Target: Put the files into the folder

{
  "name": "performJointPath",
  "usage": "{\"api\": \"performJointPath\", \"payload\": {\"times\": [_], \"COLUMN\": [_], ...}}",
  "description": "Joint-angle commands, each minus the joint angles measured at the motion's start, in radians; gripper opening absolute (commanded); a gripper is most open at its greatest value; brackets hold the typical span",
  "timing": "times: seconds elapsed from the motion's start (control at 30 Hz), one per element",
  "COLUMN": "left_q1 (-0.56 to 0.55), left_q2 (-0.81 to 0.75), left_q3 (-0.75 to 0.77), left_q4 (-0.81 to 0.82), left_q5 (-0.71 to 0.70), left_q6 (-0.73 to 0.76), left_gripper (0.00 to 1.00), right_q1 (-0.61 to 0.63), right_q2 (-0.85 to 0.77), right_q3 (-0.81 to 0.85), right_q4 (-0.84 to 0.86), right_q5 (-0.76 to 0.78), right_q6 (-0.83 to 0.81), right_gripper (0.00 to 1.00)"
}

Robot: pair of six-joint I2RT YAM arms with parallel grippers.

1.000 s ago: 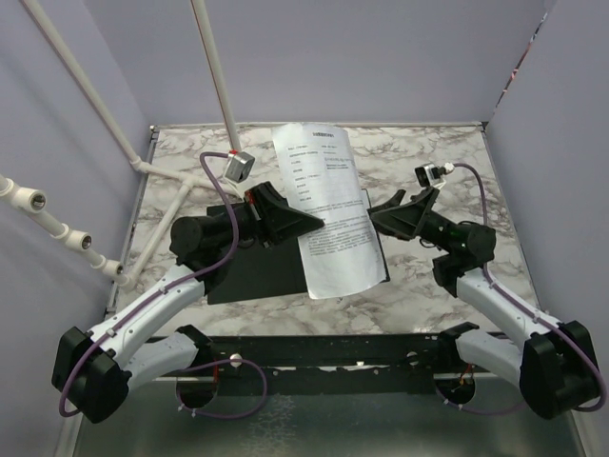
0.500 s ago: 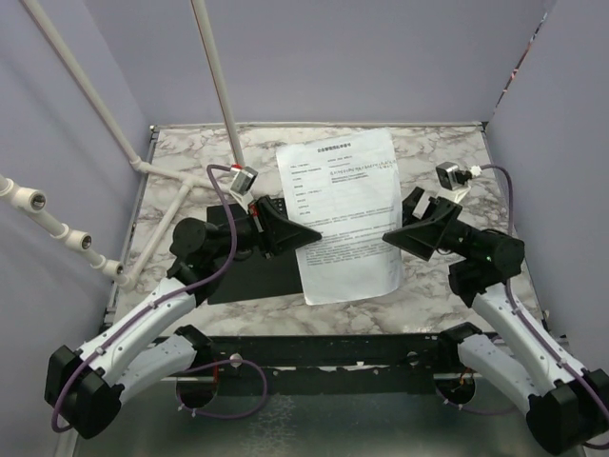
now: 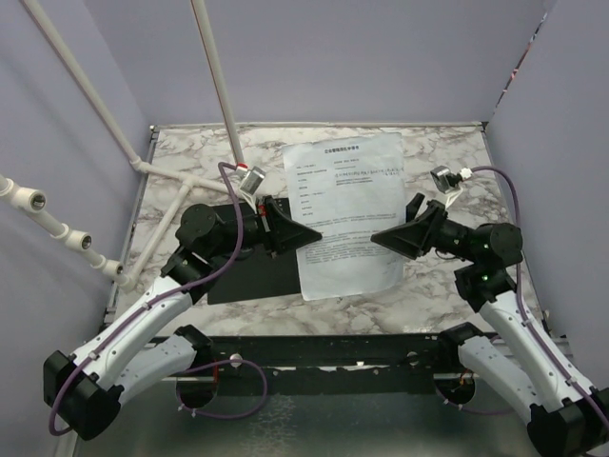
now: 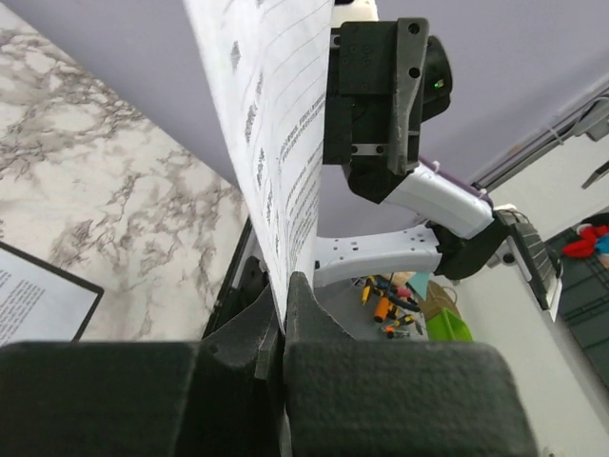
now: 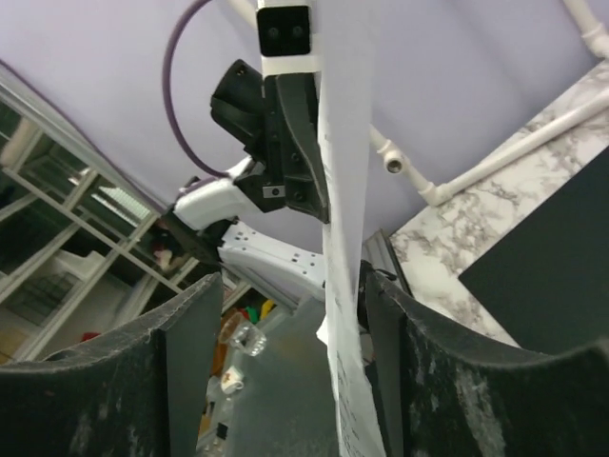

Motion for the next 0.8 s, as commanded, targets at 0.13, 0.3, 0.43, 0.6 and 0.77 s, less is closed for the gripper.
{"api": "performJointPath", "payload": {"times": [0.13, 0.3, 0.43, 0.6, 0.77], "left_q1": [0.002, 0.002, 0.002, 0.002, 0.002], "left_q2": [0.008, 0.01, 0.02, 0.029, 0.027], "left_q3": [0.069, 0.076, 0.081, 0.084, 0.071], "left_q4": [-0.169, -0.201, -0.206, -0.202, -0.135], "left_q5": [-0.035, -0.042, -0.042, -0.038, -0.013], "left_q6": [0.15, 0.178, 0.184, 0.181, 0.139], "left_gripper": [0.0, 0.0, 0.0, 0.0, 0.0], "right_q1": [0.007, 0.007, 0.007, 0.007, 0.006], "right_q2": [-0.035, -0.045, -0.037, -0.024, -0.007], "right_q3": [0.127, 0.176, 0.194, 0.223, 0.206], "right_q4": [-0.315, -0.459, -0.504, -0.61, -0.65], "right_q5": [-0.036, -0.027, -0.03, -0.003, 0.021], "right_q6": [-0.237, -0.349, -0.392, -0.473, -0.499], "right_gripper": [0.59, 0.56, 0.5, 0.46, 0.45]}}
